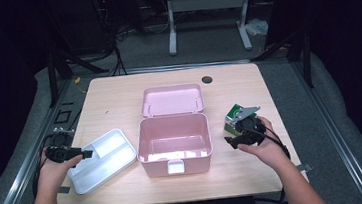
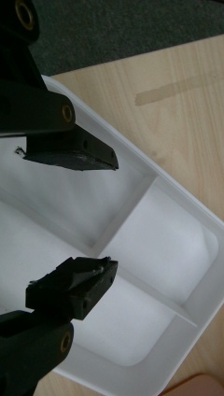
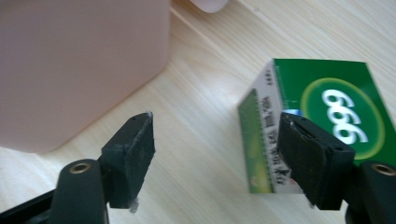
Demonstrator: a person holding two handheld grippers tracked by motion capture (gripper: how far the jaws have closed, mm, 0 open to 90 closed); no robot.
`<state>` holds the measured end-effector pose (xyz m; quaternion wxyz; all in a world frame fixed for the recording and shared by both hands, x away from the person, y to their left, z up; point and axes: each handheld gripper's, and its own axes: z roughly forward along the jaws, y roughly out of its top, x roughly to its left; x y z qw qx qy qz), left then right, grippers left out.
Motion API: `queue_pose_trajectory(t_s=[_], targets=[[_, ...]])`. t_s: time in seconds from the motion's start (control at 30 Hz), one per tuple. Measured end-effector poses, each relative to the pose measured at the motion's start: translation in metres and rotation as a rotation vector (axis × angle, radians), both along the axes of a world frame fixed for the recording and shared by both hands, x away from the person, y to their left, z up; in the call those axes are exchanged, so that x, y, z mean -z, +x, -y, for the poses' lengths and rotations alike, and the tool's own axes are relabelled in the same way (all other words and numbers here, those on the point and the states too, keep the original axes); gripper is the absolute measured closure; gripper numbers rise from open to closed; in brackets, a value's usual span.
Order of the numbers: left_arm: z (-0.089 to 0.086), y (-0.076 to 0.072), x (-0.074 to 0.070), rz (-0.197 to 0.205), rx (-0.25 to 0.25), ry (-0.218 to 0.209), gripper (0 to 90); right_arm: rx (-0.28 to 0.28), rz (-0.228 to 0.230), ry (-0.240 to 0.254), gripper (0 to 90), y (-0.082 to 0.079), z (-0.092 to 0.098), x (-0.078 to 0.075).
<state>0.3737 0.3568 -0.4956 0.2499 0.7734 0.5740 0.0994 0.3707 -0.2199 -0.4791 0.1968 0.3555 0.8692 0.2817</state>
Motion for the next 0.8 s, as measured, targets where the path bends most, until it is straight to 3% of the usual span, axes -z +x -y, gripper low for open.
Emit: queue_pose_trajectory(t_s=[0.23, 0.53, 0.8], targets=[[-0.003, -0.001, 0.001, -0.022, -0.075, 0.010, 45.9, 0.045, -0.026, -0.065, 17.8, 0.023, 0.009, -0.012], [0.001, 0.000, 0.003, -0.019, -0.042, 0.025, 45.1, 0.085, -0.092, -0.128, 9.5, 0.059, 0.017, -0.020], [0.000, 0.001, 0.003, -0.003, -0.023, 0.014, 43.9, 0.099, -0.230, -0.162, 7.2, 0.090, 0.022, -0.013]])
